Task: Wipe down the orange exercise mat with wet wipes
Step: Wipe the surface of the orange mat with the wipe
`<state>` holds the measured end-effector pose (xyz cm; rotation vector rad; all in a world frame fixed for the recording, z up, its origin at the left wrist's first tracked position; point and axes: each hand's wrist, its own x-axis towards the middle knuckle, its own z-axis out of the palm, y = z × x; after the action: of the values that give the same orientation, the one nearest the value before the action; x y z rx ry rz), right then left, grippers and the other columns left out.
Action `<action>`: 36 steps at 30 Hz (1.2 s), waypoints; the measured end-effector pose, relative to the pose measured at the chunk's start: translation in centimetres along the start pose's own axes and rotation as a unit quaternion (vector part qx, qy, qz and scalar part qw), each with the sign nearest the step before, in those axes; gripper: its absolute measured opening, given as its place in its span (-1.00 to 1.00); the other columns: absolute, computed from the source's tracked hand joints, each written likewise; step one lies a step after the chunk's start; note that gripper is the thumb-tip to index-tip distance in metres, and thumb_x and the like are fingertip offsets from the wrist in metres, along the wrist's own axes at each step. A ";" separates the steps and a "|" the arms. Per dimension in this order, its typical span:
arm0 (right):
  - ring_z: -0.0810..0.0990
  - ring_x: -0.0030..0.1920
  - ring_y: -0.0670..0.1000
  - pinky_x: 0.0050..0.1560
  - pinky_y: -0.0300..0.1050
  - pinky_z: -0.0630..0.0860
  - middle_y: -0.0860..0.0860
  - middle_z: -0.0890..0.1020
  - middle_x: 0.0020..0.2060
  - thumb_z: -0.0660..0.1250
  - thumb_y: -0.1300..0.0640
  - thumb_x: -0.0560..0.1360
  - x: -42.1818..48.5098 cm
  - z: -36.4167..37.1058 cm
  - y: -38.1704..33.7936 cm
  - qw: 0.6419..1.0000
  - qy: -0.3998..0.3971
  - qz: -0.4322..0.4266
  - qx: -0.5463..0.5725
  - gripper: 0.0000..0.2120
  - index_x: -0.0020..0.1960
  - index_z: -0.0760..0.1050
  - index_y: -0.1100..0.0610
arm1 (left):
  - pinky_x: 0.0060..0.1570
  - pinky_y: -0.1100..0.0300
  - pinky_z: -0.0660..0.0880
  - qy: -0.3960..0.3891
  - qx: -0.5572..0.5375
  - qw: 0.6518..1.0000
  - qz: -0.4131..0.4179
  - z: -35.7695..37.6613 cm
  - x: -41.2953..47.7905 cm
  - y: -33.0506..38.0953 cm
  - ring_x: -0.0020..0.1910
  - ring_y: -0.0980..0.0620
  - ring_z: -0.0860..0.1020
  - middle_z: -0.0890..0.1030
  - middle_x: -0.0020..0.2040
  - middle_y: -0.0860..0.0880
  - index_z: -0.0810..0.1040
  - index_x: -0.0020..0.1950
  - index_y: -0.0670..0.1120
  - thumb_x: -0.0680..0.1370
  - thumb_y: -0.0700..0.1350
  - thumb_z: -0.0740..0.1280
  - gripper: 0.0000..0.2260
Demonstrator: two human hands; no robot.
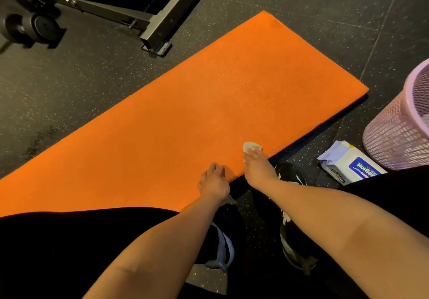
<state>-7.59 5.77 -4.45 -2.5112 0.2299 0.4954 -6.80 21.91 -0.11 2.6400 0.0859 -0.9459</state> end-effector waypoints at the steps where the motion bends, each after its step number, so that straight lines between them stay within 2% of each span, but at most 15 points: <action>1: -0.04 0.63 0.11 0.61 0.01 0.00 0.08 0.15 0.62 0.09 0.21 0.68 0.0 0.2 -0.1 1.000 0.005 0.012 0.009 -0.52 0.59 0.21 0.17 | 0.52 -0.09 0.06 0.000 0.003 1.000 -0.003 0.1 0.0 0.0 0.59 -0.14 0.04 0.05 0.65 0.04 0.21 0.61 0.07 0.70 -0.11 0.04 -0.55; 3: 0.01 0.62 0.10 0.60 0.00 0.03 0.06 0.20 0.60 0.10 0.21 0.68 -0.5 1.0 -1.2 1.000 0.003 -0.003 0.027 -0.55 0.57 0.27 0.16 | 0.50 -0.09 0.04 0.005 0.001 1.000 -0.008 0.2 0.2 0.0 0.58 -0.13 0.03 0.04 0.65 0.07 0.19 0.61 0.10 0.70 -0.11 0.04 -0.54; 6: 0.08 0.61 0.07 0.58 -0.04 0.05 0.02 0.28 0.58 0.10 0.24 0.69 -1.7 2.3 -2.9 0.995 -0.020 -0.090 0.048 -0.55 0.57 0.30 0.08 | 0.47 -0.09 0.06 0.017 -0.011 1.000 -0.013 0.2 0.5 0.0 0.57 -0.14 0.05 0.03 0.65 0.09 0.16 0.62 0.12 0.69 -0.10 0.03 -0.53; 9: 0.10 0.60 0.07 0.57 -0.04 -0.09 0.02 0.30 0.57 0.11 0.19 0.69 -0.9 2.2 -1.9 0.993 -0.007 -0.120 0.003 -0.57 0.55 0.34 0.06 | 0.43 -0.05 0.09 0.026 -0.010 0.999 -0.017 0.3 0.9 -0.1 0.52 -0.12 0.10 0.05 0.64 0.11 0.19 0.60 0.13 0.69 -0.11 0.03 -0.53; 13: -0.02 0.63 0.12 0.60 0.06 -0.15 0.07 0.17 0.61 0.12 0.21 0.67 1.3 0.1 -0.2 0.999 0.038 -0.001 -0.022 -0.56 0.54 0.34 0.05 | 0.38 -0.06 0.11 0.044 0.014 0.999 -0.015 0.5 0.8 0.0 0.49 -0.11 0.12 0.06 0.63 0.11 0.21 0.57 0.17 0.67 -0.10 0.08 -0.54; 15: -0.01 0.63 0.09 0.61 0.05 -0.13 0.05 0.16 0.62 0.13 0.25 0.66 1.4 0.6 -0.9 0.999 0.041 0.006 -0.006 -0.52 0.57 0.28 0.08 | 0.37 -0.06 0.10 0.055 0.022 0.998 -0.022 0.7 0.9 0.1 0.48 -0.08 0.14 0.09 0.62 0.13 0.23 0.55 0.21 0.67 -0.08 0.09 -0.55; 19: 0.06 0.62 0.03 0.61 -0.05 -0.07 0.00 0.21 0.60 0.09 0.20 0.69 0.1 2.6 -3.0 0.991 -0.027 -0.126 0.044 -0.58 0.54 0.33 0.10 | 0.38 -0.01 0.10 0.092 -0.013 0.995 -0.029 0.5 1.5 -0.4 0.42 -0.04 0.22 0.22 0.57 0.20 0.38 0.48 0.23 0.67 -0.10 0.08 -0.59; 22: 0.07 0.62 -0.04 0.61 -0.02 -0.12 -0.03 0.23 0.59 0.06 0.14 0.71 0.8 1.6 -2.4 0.986 -0.055 -0.158 0.009 -0.62 0.50 0.38 0.06 | 0.42 0.01 0.06 0.097 -0.029 0.995 -0.013 0.8 1.5 -1.2 0.44 -0.04 0.22 0.23 0.57 0.18 0.38 0.50 0.18 0.65 -0.14 0.12 -0.56; 24: 0.10 0.60 -0.03 0.61 0.06 -0.06 -0.04 0.27 0.58 0.10 0.16 0.69 2.0 0.4 -1.4 0.992 -0.016 -0.123 -0.021 -0.66 0.42 0.43 0.01 | 0.46 0.01 0.01 0.098 -0.032 0.995 0.004 1.4 1.2 -1.6 0.48 -0.05 0.18 0.19 0.60 0.16 0.33 0.54 0.16 0.65 -0.14 0.13 -0.54; 27: 0.11 0.60 0.02 0.58 0.10 -0.02 0.00 0.32 0.55 0.18 0.27 0.58 3.8 -1.3 0.2 0.997 0.063 0.019 -0.039 -0.64 0.32 0.46 0.01 | 0.47 0.02 -0.03 0.089 -0.029 0.995 0.021 1.8 1.1 -1.8 0.51 -0.05 0.11 0.12 0.62 0.13 0.25 0.58 0.14 0.68 -0.11 0.10 -0.54; 29: 0.12 0.60 0.09 0.57 0.12 0.00 0.02 0.33 0.53 0.17 0.30 0.56 3.9 -1.6 0.3 0.994 0.073 0.075 -0.025 -0.61 0.33 0.44 0.04 | 0.48 0.02 -0.05 0.077 -0.025 0.996 0.024 1.6 1.2 -1.9 0.52 -0.06 0.09 0.09 0.63 0.13 0.22 0.59 0.15 0.68 -0.09 0.09 -0.54; 30: 0.22 0.54 0.13 0.53 0.11 0.12 0.03 0.39 0.48 0.16 0.30 0.56 3.4 -1.4 -0.1 0.994 0.070 0.078 -0.008 -0.63 0.32 0.43 0.04 | 0.49 0.01 -0.06 0.072 -0.025 0.997 0.024 1.6 1.2 -1.9 0.53 -0.06 0.08 0.09 0.63 0.13 0.21 0.59 0.15 0.68 -0.08 0.09 -0.54; 33: 0.42 0.25 0.05 0.22 -0.01 0.46 0.00 0.50 0.27 0.15 0.22 0.60 0.7 0.4 -2.2 0.999 0.026 0.019 0.029 -0.68 0.32 0.39 -0.01 | 0.50 0.00 -0.08 0.064 -0.046 0.996 0.029 1.7 1.2 -2.3 0.55 -0.05 0.06 0.08 0.63 0.15 0.21 0.59 0.15 0.66 -0.03 0.13 -0.53; 35: 0.39 0.40 0.09 0.37 0.07 0.43 0.01 0.46 0.40 0.14 0.17 0.64 -1.3 1.7 -3.3 0.997 -0.036 -0.058 0.046 -0.61 0.44 0.34 -0.05 | 0.50 0.02 -0.10 0.070 -0.074 0.994 0.032 1.8 1.2 -2.6 0.56 -0.02 0.07 0.12 0.62 0.14 0.22 0.59 0.13 0.67 0.00 0.15 -0.53; 36: 0.29 0.52 0.09 0.50 0.10 0.29 0.02 0.39 0.49 0.13 0.18 0.65 -1.9 2.1 -3.4 0.992 -0.066 -0.099 0.043 -0.56 0.50 0.30 -0.04 | 0.50 0.04 -0.10 0.076 -0.087 0.993 0.036 1.9 1.2 -2.8 0.56 0.00 0.08 0.14 0.62 0.13 0.23 0.59 0.12 0.67 0.02 0.16 -0.54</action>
<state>-9.11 9.88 -3.65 -2.3750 -0.0475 0.5549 -7.50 23.87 -3.02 2.5320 0.1033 -0.6801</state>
